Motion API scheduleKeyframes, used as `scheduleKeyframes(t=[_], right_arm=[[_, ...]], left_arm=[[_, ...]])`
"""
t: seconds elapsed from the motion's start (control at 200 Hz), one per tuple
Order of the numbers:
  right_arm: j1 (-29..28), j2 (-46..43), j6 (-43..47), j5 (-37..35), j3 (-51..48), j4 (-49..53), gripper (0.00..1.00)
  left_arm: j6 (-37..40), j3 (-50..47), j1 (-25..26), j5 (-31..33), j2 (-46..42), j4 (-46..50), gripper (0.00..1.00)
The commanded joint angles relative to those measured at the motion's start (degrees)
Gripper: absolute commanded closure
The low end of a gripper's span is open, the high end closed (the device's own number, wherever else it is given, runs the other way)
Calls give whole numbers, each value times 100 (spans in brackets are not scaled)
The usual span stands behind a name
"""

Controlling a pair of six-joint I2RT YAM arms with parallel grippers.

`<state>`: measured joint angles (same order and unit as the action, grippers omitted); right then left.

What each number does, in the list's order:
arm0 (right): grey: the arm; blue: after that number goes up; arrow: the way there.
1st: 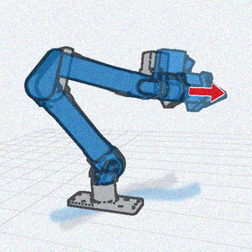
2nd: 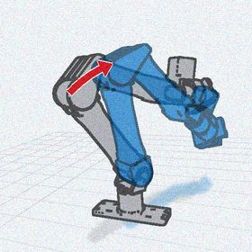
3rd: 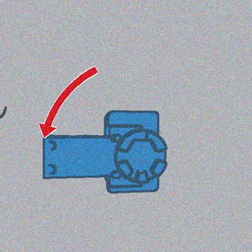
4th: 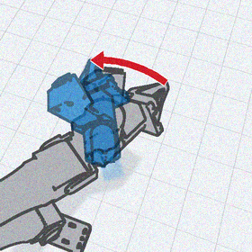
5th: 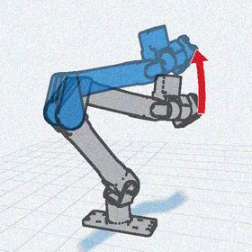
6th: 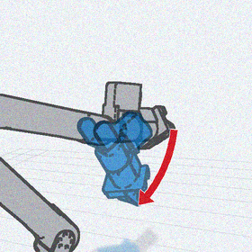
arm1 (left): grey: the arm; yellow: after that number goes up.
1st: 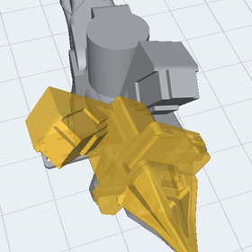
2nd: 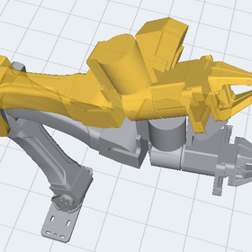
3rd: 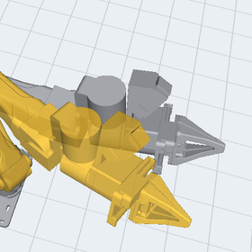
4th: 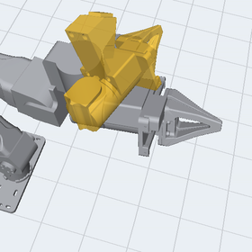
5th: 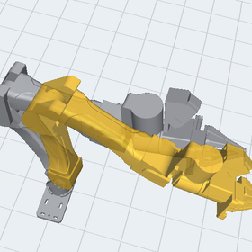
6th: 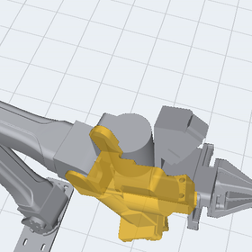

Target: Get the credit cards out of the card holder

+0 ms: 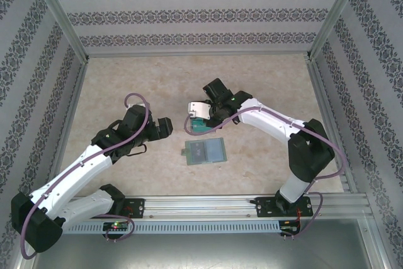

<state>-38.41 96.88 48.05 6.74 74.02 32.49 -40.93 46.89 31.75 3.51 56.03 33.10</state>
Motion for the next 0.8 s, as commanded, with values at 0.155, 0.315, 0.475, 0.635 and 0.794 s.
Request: scheduleKeyframes(t=[0.155,0.315,0.475,0.635,0.794], right_arm=[[-89,246,275,-114,139,10,100],[-87,433,275,-100,255,9,100],[-82,588,235,4,341,40,100],[-72,687,209,17,315,21,100],[-39,759,135,37,255,-10,100]], left_arm=[[-75,-80,-105,111,-70,187,0],[-79,-106,-132,80,-76,179,0],[-73,-134,-151,63,-84,188,0],[-90,-158,-172,42,-113,178,0],[-106,-192,-202,10,-111,170,1]])
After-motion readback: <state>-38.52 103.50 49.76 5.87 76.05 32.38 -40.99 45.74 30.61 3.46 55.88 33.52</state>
